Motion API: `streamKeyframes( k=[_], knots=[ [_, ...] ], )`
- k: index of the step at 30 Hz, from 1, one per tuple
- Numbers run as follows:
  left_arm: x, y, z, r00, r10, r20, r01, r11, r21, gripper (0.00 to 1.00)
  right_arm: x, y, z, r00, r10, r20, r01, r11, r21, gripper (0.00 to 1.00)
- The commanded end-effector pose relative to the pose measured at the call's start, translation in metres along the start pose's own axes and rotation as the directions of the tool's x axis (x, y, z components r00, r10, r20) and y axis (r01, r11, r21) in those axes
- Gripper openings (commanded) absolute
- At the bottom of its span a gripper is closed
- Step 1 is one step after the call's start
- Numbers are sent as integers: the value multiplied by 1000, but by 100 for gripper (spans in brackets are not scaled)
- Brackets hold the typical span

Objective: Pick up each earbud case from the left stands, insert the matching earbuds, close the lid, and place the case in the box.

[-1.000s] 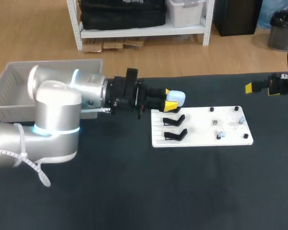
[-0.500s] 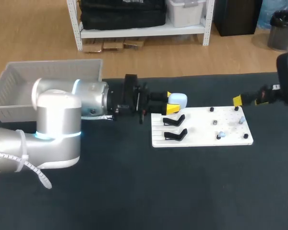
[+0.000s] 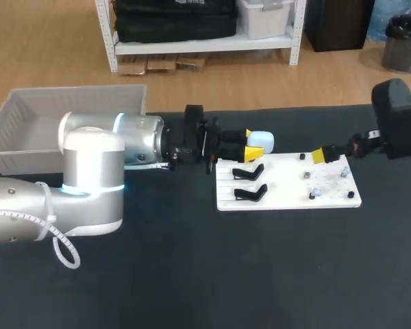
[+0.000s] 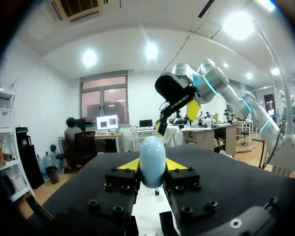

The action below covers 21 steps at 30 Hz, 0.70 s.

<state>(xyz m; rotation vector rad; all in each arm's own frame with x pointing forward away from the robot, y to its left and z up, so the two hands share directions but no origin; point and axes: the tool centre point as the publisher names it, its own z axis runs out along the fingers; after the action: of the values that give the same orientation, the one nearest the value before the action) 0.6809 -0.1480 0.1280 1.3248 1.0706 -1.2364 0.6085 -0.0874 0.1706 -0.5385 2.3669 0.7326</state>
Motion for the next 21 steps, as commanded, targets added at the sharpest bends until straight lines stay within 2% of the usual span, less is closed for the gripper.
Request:
streamKeyframes(
  k=[1, 11, 21],
  knots=[
    [5, 1, 2, 1000, 6, 11, -6, 1000, -2, 0, -2, 9, 6, 1000, 7, -8, -7, 999, 33, 100],
    [5, 0, 2, 1000, 9, 11, -9, 1000, -15, 0, -7, 22, 23, 999, 26, -39, -25, 999, 31, 100],
    [5, 0, 2, 1000, 9, 11, -9, 1000, -15, 0, -21, 33, 48, 997, -15, -77, 20, 998, 67, 100]
  ],
)
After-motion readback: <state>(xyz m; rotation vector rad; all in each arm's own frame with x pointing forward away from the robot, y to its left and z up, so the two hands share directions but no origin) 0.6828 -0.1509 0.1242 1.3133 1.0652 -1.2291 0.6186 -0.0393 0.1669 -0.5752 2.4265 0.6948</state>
